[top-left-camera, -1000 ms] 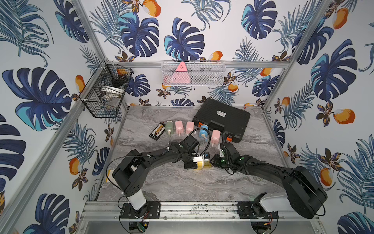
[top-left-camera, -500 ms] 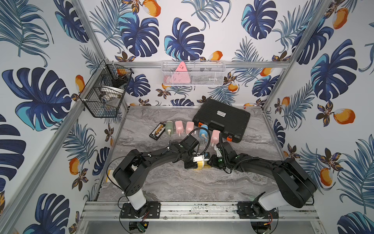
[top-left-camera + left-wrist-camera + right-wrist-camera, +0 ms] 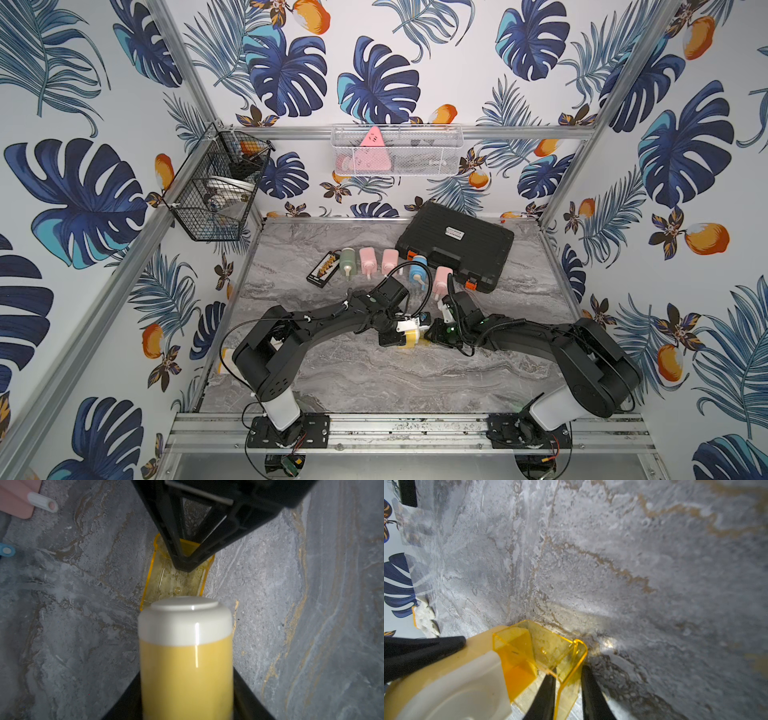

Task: Put the tray back into the pencil sharpener
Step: Close the container of the pencil sharpener.

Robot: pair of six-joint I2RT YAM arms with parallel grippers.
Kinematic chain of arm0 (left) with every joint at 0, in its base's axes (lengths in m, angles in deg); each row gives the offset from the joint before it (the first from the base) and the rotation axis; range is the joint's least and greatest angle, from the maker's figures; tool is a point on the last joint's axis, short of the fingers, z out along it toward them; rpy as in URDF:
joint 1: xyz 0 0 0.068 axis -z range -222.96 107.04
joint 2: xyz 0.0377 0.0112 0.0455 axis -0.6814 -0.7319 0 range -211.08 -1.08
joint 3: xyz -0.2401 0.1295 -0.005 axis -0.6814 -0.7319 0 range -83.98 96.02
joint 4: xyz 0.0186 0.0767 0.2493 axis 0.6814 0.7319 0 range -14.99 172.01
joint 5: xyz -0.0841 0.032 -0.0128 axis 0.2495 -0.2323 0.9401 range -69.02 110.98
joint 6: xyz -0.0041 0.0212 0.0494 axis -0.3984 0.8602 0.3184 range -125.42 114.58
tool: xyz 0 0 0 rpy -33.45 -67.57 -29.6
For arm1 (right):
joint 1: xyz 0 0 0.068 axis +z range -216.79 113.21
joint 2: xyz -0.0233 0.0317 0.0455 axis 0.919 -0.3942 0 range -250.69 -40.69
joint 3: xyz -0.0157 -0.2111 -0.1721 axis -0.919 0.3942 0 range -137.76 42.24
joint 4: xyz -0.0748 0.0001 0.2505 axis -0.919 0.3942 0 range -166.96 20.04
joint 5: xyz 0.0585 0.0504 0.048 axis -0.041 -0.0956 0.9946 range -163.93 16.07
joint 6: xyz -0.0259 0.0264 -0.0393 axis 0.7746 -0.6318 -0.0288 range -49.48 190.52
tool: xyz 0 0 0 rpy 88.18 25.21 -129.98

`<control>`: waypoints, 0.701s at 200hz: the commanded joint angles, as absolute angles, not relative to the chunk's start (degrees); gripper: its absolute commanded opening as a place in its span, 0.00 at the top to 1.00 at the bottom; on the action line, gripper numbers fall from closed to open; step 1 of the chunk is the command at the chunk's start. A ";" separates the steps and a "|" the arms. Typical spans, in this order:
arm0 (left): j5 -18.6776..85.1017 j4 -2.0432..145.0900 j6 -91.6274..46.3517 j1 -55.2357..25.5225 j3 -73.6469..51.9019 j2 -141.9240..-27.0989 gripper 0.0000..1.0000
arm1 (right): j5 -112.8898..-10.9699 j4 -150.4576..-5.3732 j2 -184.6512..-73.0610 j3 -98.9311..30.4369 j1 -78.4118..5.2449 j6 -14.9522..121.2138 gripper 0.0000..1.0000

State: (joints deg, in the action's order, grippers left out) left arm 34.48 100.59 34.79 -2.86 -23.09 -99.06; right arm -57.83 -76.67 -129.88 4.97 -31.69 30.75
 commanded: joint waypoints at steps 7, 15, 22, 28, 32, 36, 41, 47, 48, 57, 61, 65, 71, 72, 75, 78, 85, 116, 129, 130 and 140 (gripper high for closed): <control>31.88 100.58 36.06 -2.83 -23.68 -99.89 0.54 | -60.04 -75.16 -128.78 3.84 -31.54 33.56 0.77; 31.88 100.45 36.12 -2.87 -23.73 -99.80 0.54 | -60.76 -74.29 -128.66 3.84 -31.54 34.10 0.77; 31.86 100.41 36.09 -2.85 -23.73 -99.78 0.54 | -61.15 -73.76 -128.46 3.84 -31.54 34.53 0.77; 31.95 100.39 36.21 -2.81 -23.82 -99.70 0.54 | -61.27 -73.49 -128.47 3.84 -31.54 34.87 0.77; 32.04 100.41 36.23 -2.87 -23.77 -99.63 0.54 | -61.35 -73.44 -128.49 4.00 -31.54 35.04 0.77; 32.10 100.32 36.26 -2.88 -23.82 -99.61 0.54 | -61.44 -73.23 -128.49 3.97 -31.55 35.31 0.77; 32.14 100.32 36.33 -2.88 -23.92 -99.53 0.54 | -61.65 -73.04 -128.56 3.95 -31.54 35.58 0.77; 32.31 100.28 36.44 -2.88 -24.03 -99.48 0.54 | -61.71 -72.79 -128.50 4.07 -31.54 35.80 0.77; 32.32 100.30 36.48 -2.83 -24.08 -99.45 0.54 | -61.71 -72.77 -128.50 4.08 -31.54 35.84 0.77; 32.24 100.32 36.54 -2.87 -24.08 -99.43 0.54 | -61.71 -72.62 -128.50 4.10 -31.54 36.12 0.78; 32.19 100.31 36.55 -2.85 -24.06 -99.43 0.54 | -61.71 -72.56 -128.43 4.05 -31.54 36.31 0.78; 32.15 100.38 36.66 -2.88 -24.08 -99.43 0.54 | -61.78 -72.48 -128.39 4.01 -31.59 36.49 0.78; 32.13 100.34 36.68 -2.88 -24.12 -99.43 0.54 | -61.65 -72.43 -128.40 4.02 -31.54 36.65 0.78; 32.14 100.37 36.68 -2.88 -24.08 -99.43 0.54 | -61.64 -72.41 -128.40 4.01 -31.54 36.66 0.78; 32.14 100.31 36.68 -2.88 -24.04 -99.43 0.54 | -61.63 -72.40 -128.36 3.97 -31.54 36.75 0.78; 32.14 100.26 36.62 -2.86 -24.04 -99.43 0.54 | -61.55 -72.43 -128.39 3.87 -31.54 36.75 0.78; 32.12 100.25 36.64 -2.88 -24.04 -99.39 0.54 | -61.54 -72.46 -128.47 3.84 -31.59 36.82 0.79; 31.97 100.10 36.94 -2.88 -24.28 -99.19 0.55 | -61.62 -72.60 -128.89 3.84 -31.54 37.36 0.80; 31.97 100.13 36.92 -2.88 -24.28 -99.26 0.55 | -61.54 -72.54 -128.99 3.86 -31.54 37.77 0.81; 31.97 100.13 36.89 -2.88 -24.25 -99.26 0.55 | -61.54 -72.51 -129.01 3.89 -31.54 37.75 0.81; 31.97 100.14 36.90 -2.88 -24.21 -99.34 0.55 | -61.69 -72.36 -129.02 3.84 -31.54 37.88 0.81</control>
State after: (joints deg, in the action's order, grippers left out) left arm 34.50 99.63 35.23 -2.86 -23.68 -98.60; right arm -61.02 -73.72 -128.81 4.20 -31.65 36.65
